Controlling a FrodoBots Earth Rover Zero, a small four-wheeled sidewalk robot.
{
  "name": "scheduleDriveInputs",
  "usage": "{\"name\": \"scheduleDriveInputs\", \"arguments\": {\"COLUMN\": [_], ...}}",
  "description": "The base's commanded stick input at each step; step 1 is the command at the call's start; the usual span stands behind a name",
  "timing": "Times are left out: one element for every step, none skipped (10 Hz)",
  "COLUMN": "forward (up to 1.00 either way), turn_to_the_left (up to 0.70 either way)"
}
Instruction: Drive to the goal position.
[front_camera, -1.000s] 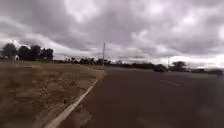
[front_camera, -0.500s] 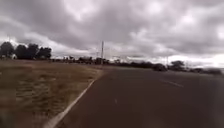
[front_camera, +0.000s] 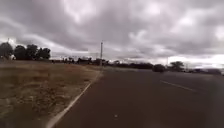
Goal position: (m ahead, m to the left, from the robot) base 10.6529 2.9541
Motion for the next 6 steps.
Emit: {"name": "scheduleDriveInputs", "arguments": {"forward": [0.85, 0.85, 0.85, 0.85, 0.85, 0.85], "turn_to_the_left": [-0.26, -0.26, -0.11, 0.0, -0.1, -0.23]}}
